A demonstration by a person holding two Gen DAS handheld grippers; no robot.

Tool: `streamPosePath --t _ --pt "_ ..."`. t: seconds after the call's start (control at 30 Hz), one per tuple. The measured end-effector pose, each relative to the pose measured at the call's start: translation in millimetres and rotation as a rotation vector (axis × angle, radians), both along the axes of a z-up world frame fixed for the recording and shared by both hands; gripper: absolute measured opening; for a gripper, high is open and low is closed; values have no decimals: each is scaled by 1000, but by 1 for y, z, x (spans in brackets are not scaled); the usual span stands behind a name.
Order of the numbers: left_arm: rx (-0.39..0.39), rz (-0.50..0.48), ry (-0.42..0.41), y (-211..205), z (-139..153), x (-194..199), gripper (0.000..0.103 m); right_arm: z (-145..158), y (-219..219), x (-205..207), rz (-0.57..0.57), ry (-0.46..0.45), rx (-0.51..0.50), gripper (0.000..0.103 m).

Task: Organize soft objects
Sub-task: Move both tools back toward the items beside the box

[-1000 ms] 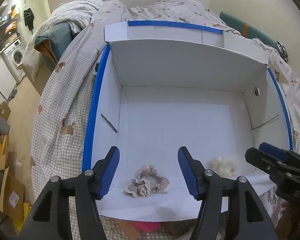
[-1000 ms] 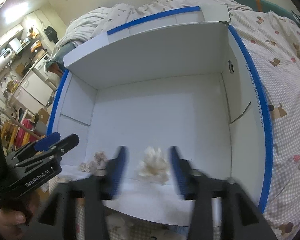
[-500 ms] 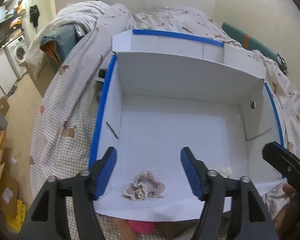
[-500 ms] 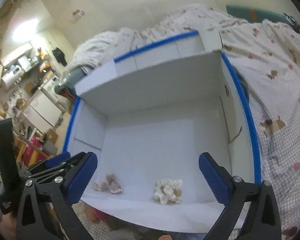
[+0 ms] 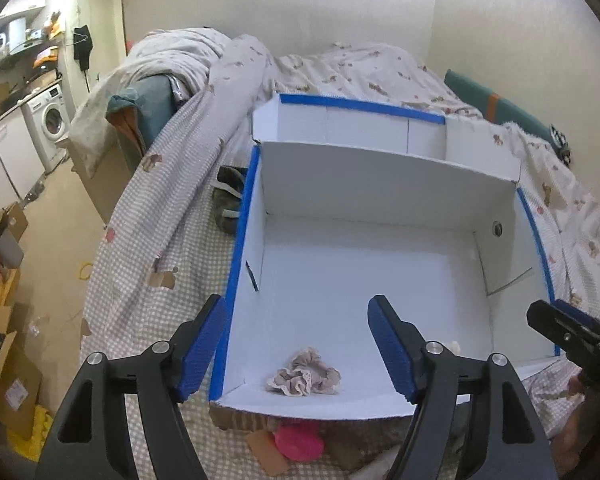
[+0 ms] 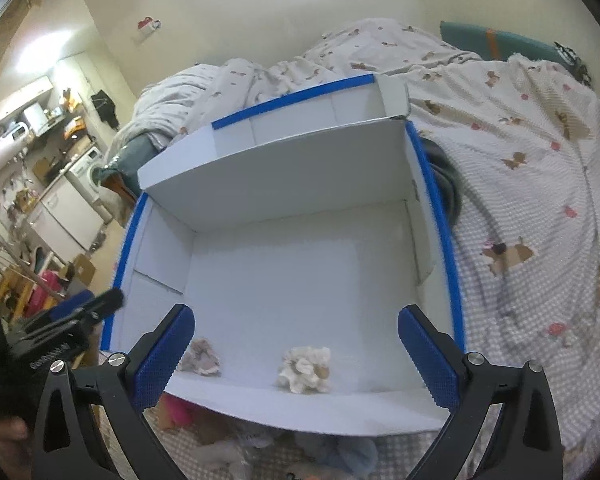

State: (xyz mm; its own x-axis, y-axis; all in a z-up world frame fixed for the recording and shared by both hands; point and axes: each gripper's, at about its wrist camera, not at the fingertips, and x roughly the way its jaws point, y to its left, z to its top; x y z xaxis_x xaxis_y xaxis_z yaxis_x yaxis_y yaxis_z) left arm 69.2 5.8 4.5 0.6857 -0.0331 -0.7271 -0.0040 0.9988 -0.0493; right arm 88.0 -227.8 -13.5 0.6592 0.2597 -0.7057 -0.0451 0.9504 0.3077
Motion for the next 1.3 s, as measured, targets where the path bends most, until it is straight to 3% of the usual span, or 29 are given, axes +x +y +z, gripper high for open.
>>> streamPosePath --t 0.1,0.23,0.47,0.7,0.97,1.3 --pt "-14 25 -27 7 3 -11 70 2 -4 -7 -27 2 -7 103" --pt "28 28 -12 9 3 -22 70 2 -4 -14 -67 24 -56 103" --pt "21 -5 3 16 2 -41 70 8 1 -38 -49 -23 -90 103" --pt "18 -5 20 16 -3 -47 70 -5 -2 -49 -29 36 -68 103" --pt "3 37 127 26 -16 -47 70 -12 -4 -56 7 74 -88 103" --pt "66 91 158 39 -26 -60 70 -28 -24 -55 -70 170 -61 103"
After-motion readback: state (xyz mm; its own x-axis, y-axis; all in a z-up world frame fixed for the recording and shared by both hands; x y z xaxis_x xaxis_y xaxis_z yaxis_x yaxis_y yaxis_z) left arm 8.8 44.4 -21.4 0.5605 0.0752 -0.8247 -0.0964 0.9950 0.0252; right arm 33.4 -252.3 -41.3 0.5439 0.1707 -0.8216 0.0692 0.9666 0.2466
